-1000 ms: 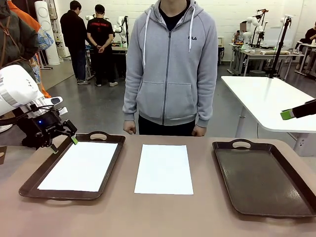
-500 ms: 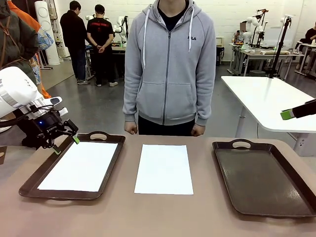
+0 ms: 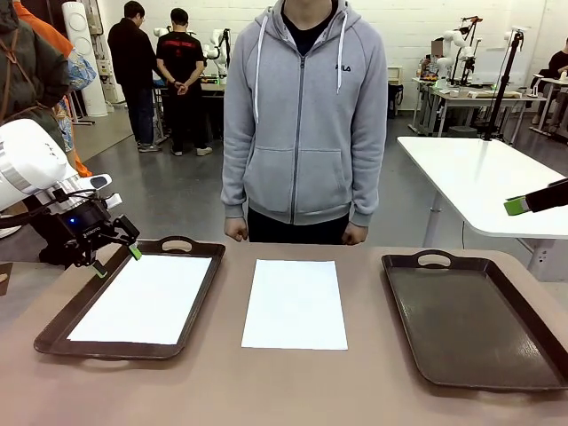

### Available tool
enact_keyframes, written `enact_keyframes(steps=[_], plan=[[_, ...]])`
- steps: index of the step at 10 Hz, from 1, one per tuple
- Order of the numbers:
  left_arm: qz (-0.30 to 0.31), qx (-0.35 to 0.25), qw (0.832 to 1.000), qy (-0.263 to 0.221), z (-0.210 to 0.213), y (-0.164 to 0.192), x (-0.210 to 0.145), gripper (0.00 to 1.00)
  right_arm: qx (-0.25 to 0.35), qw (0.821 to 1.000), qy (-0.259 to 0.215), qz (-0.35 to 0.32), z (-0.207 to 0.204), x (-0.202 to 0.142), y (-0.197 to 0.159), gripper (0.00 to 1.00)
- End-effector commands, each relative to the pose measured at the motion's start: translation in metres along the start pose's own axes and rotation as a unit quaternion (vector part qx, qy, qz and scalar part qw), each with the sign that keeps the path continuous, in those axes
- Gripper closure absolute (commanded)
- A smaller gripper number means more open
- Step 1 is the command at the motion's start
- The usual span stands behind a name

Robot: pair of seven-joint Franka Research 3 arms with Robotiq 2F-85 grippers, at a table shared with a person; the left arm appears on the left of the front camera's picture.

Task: Sort the A4 documents.
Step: Receive the A4 Paper.

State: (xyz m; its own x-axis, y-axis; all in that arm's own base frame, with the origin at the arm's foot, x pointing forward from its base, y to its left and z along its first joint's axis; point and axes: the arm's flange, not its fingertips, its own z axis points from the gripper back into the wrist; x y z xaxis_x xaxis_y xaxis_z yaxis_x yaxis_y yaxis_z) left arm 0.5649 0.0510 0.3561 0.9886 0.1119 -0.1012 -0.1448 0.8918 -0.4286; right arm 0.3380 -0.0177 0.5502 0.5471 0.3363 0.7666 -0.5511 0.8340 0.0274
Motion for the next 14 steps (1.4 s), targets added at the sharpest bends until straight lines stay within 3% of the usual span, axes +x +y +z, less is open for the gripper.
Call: enact_keyframes(steps=[1, 4, 7, 9, 10, 12, 14], plan=[[0.005, 0.007, 1.000, -0.004, 0.002, -0.001, 0.001, 0.00, 0.004, 1.000, -0.001, -0.001, -0.002, 0.000, 0.000, 0.00], [0.000, 0.000, 1.000, 0.000, 0.000, 0.000, 0.000, 0.00, 0.004, 1.000, -0.001, -0.001, -0.002, 0.000, 0.000, 0.00], [-0.119, 0.069, 0.983, -0.126, 0.051, -0.075, -0.040, 0.00, 0.004, 1.000, -0.001, -0.001, -0.002, 0.000, 0.000, 0.00], [-0.228, 0.030, 0.951, -0.206, 0.092, -0.105, -0.098, 0.00, 0.004, 1.000, -0.001, -0.001, -0.002, 0.000, 0.000, 0.00], [-0.255, 0.027, 0.937, -0.238, 0.105, -0.111, -0.120, 0.00, 0.004, 1.000, -0.001, -0.001, -0.002, 0.000, 0.000, 0.00], [-0.238, 0.024, 0.919, -0.314, 0.135, -0.098, -0.148, 0.00, 0.004, 1.000, -0.001, -0.001, -0.002, 0.000, 0.000, 0.00], [-0.268, -0.038, 0.887, -0.374, 0.168, -0.079, -0.175, 0.00, 0.004, 1.000, -0.001, -0.001, -0.002, 0.000, 0.000, 0.00]])
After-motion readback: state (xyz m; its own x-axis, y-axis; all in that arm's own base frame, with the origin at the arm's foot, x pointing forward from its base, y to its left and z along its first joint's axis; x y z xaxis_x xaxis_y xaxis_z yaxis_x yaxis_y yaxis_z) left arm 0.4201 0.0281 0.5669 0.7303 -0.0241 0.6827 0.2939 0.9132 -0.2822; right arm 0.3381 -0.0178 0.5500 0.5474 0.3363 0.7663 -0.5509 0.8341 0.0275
